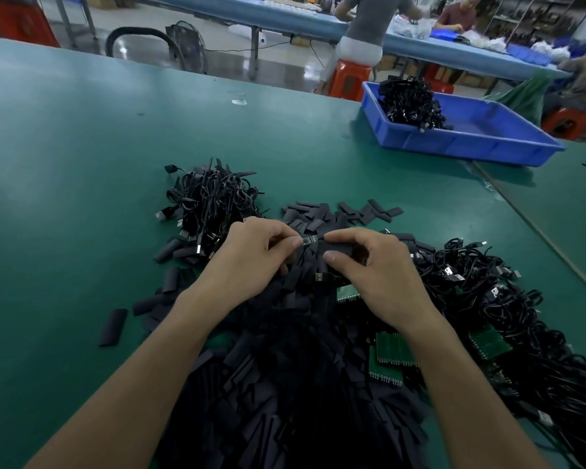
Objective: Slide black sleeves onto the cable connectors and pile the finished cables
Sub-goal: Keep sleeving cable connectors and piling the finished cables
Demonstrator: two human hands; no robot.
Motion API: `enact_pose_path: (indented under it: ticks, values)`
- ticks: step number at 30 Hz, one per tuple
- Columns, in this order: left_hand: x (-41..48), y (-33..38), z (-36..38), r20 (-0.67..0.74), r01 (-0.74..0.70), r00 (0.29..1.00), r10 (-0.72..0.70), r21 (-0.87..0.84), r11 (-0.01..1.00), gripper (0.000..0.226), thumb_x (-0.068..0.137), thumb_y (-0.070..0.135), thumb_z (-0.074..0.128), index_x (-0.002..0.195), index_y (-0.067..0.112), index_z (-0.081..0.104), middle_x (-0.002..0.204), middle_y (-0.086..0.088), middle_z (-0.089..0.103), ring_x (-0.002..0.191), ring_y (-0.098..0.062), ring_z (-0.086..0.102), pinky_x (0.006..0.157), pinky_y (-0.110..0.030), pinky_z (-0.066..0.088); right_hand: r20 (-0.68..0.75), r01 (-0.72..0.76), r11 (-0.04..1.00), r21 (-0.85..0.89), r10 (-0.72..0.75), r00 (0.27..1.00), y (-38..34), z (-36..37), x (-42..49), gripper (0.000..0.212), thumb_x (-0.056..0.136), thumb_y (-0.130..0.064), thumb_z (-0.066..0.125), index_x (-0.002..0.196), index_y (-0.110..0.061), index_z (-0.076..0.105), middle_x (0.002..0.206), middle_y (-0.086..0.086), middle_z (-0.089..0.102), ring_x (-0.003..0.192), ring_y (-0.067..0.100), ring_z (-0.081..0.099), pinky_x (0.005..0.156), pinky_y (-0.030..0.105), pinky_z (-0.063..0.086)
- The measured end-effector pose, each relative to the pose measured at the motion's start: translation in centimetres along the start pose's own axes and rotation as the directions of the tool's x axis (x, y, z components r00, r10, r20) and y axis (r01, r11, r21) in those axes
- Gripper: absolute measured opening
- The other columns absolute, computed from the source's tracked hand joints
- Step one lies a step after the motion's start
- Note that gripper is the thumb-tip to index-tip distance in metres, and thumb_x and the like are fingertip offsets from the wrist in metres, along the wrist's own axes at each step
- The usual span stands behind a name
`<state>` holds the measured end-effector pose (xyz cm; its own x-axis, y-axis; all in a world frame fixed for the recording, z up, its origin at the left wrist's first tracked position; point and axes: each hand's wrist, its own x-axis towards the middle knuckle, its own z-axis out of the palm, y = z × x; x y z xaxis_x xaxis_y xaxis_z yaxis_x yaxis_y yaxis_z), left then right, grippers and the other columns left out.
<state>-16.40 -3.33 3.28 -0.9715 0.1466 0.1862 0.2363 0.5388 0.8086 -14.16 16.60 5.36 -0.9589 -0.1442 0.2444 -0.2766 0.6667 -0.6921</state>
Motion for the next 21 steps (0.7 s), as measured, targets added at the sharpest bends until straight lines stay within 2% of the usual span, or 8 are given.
enact_pose_path:
  ticks: [4,12,17,21]
  values:
    - [0.06,0.05,-0.11,0.029,-0.003,1.000,0.005,-0.065,0.998,0.019,0.097,0.030,0.065,0.082,0.041,0.069,0.069,0.007,0.072,0.060,-0.005,0.068,0.062,-0.024,0.054,-0.076,0.002,0.995,0.100,0.006,0.997,0.10,-0.27,-0.18,0.023,0.089,-0.021,0.074,0.112,-0.025,0.073,0.090,-0.019,0.070,0.083,-0.006,0.066,0.076,0.009,0.049]
    - [-0.10,0.37,0.00,0.038,-0.023,0.999,0.028,-0.110,0.994,0.016,0.097,0.027,0.065,0.084,0.032,0.072,0.070,0.010,0.072,0.058,-0.003,0.067,0.057,-0.012,0.048,-0.130,0.016,0.994,0.109,-0.002,0.992,0.41,-0.18,-0.30,0.018,0.089,-0.022,0.074,0.107,-0.022,0.075,0.088,-0.018,0.071,0.083,-0.005,0.068,0.078,0.013,0.053]
    - [-0.21,0.52,0.04,0.045,-0.007,0.999,0.014,-0.159,0.987,0.014,0.096,0.026,0.066,0.084,0.027,0.073,0.069,0.010,0.073,0.057,-0.005,0.068,0.056,-0.011,0.047,-0.159,0.028,0.992,0.124,-0.008,0.987,0.54,-0.15,-0.46,0.012,0.090,-0.023,0.073,0.100,-0.030,0.073,0.082,-0.017,0.072,0.079,0.000,0.069,0.078,0.023,0.058]
    - [-0.26,0.76,0.02,0.057,-0.019,0.998,0.029,-0.178,0.984,0.015,0.096,0.026,0.066,0.082,0.029,0.072,0.069,0.009,0.073,0.058,-0.007,0.069,0.057,-0.018,0.054,-0.182,0.041,0.990,0.138,-0.016,0.983,0.59,0.04,-0.68,0.014,0.090,-0.022,0.073,0.099,-0.032,0.072,0.082,-0.016,0.073,0.079,0.001,0.070,0.077,0.024,0.058]
